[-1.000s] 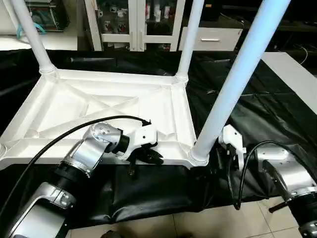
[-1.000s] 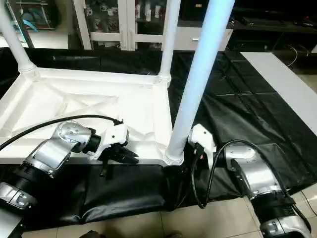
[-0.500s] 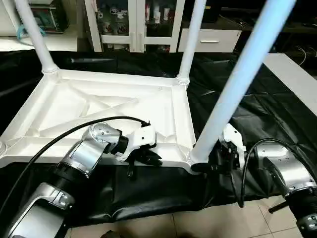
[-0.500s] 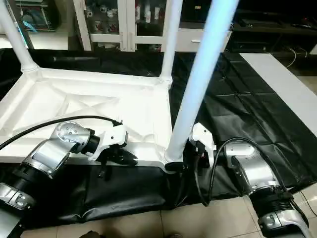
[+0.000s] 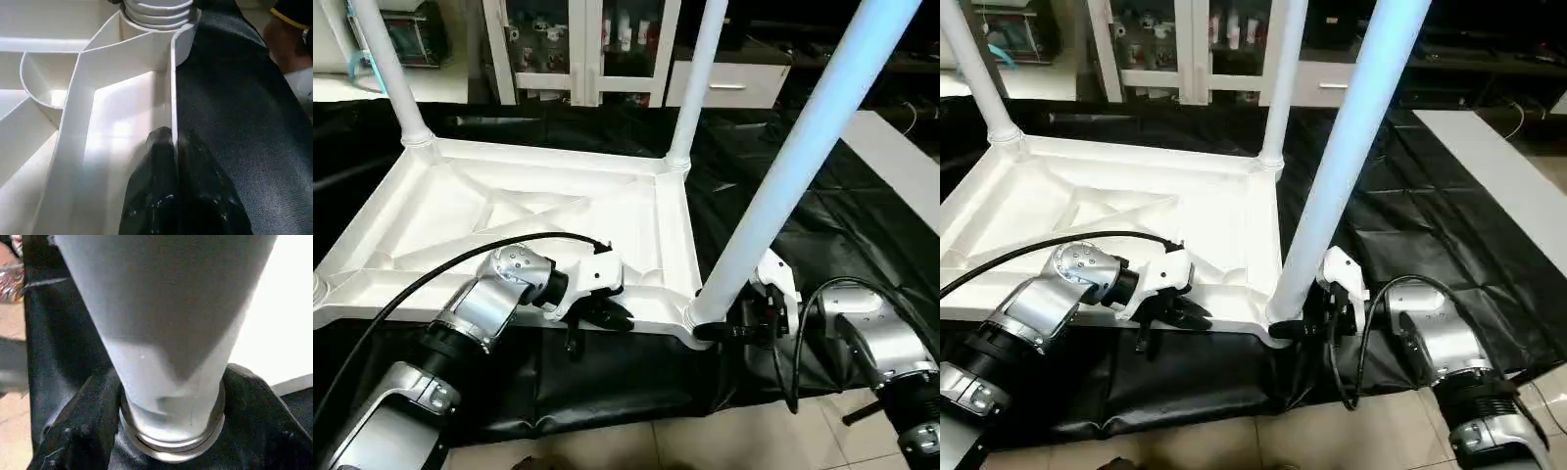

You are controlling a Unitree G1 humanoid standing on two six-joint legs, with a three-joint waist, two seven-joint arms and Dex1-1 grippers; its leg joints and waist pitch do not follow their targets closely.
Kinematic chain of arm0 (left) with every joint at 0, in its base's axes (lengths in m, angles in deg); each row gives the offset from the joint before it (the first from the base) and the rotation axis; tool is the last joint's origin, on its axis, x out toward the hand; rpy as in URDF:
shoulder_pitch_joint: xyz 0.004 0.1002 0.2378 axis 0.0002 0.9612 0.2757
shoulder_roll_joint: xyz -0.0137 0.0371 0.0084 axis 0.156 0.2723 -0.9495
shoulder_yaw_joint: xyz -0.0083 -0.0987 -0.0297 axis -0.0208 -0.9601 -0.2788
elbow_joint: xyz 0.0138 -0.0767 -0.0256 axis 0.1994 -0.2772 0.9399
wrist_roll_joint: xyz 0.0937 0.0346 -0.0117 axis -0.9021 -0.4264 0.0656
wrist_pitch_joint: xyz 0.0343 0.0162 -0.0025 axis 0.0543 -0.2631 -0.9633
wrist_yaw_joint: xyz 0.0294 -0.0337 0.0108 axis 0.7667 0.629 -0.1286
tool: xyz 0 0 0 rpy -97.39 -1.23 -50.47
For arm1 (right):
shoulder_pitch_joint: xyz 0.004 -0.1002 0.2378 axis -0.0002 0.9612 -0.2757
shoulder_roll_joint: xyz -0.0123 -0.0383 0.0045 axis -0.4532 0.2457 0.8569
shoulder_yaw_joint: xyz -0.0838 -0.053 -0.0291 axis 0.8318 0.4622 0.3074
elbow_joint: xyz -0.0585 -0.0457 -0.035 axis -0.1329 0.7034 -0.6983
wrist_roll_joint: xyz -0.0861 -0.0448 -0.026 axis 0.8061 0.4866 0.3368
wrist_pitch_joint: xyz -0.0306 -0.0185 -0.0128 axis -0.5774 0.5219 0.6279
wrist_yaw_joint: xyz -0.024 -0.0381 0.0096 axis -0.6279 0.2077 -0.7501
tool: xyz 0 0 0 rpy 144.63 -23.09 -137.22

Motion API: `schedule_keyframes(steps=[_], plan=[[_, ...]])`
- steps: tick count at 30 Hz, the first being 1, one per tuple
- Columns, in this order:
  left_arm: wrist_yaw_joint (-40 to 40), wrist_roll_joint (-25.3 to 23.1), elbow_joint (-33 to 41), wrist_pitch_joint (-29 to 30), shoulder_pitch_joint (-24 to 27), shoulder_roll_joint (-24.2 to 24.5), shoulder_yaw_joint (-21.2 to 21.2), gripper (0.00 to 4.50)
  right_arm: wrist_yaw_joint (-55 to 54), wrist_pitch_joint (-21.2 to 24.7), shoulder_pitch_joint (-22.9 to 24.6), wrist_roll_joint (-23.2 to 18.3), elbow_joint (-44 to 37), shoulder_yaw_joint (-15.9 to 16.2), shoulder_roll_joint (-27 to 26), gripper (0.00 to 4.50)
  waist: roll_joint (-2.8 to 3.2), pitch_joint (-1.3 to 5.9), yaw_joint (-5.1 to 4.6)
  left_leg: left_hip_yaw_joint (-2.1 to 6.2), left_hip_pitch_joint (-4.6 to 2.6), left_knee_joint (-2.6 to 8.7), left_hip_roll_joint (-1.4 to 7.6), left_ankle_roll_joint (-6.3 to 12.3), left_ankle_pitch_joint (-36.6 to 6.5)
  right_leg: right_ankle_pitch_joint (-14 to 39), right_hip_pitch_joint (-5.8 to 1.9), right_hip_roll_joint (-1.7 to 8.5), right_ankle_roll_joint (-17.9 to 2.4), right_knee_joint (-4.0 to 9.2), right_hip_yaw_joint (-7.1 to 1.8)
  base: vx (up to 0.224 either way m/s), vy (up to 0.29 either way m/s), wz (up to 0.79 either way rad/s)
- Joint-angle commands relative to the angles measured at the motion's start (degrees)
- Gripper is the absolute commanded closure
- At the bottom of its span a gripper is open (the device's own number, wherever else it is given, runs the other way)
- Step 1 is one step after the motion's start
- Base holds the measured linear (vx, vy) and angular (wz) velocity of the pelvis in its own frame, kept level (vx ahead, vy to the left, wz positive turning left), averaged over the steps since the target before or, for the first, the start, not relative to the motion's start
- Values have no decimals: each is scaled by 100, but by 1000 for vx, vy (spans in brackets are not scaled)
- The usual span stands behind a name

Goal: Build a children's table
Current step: Rotate leg to tighten

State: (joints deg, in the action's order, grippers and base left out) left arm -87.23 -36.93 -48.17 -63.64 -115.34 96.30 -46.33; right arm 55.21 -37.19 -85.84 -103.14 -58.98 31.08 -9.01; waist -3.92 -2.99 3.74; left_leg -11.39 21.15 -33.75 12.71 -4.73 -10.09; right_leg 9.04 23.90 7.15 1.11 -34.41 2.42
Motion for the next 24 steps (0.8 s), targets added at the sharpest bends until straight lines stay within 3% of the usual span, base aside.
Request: schedule_keyframes(steps=[1,3,5,8,9,12,14,17,24], plan=[[235,-6,-61,157,49,-183,-12,450,-417,148,25,-50,128,-122,-152,185,7,363,-5,4,-56,431,18,117,-1779,1889,-223,16,-1109,398,-78,0,0,0],[615,0,-71,362,-17,-306,-177,450,-981,300,16,-102,117,-297,-413,185,48,360,-44,31,-59,449,11,-8,-1986,2099,-211,11,-1034,414,-66,0,0,0],[1136,-45,-161,554,-131,-490,-351,450,-1561,440,43,-132,-33,-426,-715,185,31,357,-109,48,-47,458,-6,-89,-2163,2364,-193,2,-882,448,-58,0,0,0],[1802,-61,-270,936,-317,-792,-591,450,-2538,596,86,-52,-232,-586,-1210,186,31,379,-139,59,-60,453,-16,-151,-2146,2414,-189,7,-844,473,-48,0,0,0],[1858,-71,-273,965,-333,-818,-599,450,-2648,606,90,-21,-242,-592,-1265,186,33,380,-158,68,-24,465,-20,-136,-2075,2347,-211,3,-828,466,-41,0,0,0],[2269,-202,-275,1109,-449,-1018,-592,450,-3639,507,172,368,-338,-530,-1813,186,123,334,-188,60,-28,476,-31,-139,-2080,2164,-163,-16,-845,473,-57,0,0,0],[2492,-288,-304,1117,-501,-1104,-601,450,-3987,407,187,530,-347,-464,-2039,186,121,323,-199,48,-34,475,-29,-127,-2102,2033,-156,-29,-868,478,-68,0,0,0],[2863,-556,-321,1098,-557,-1200,-531,450,-4528,204,123,829,-331,-266,-2447,187,176,259,-209,44,-37,494,-36,-87,-2161,1978,-136,-45,-865,487,-84,0,0,0],[2948,-578,-128,1212,-464,-1199,-461,450,-4633,113,202,861,-610,-100,-2733,187,177,249,-206,35,-33,512,-32,2,-2011,1766,-162,-53,-870,480,-100,0,0,0]])
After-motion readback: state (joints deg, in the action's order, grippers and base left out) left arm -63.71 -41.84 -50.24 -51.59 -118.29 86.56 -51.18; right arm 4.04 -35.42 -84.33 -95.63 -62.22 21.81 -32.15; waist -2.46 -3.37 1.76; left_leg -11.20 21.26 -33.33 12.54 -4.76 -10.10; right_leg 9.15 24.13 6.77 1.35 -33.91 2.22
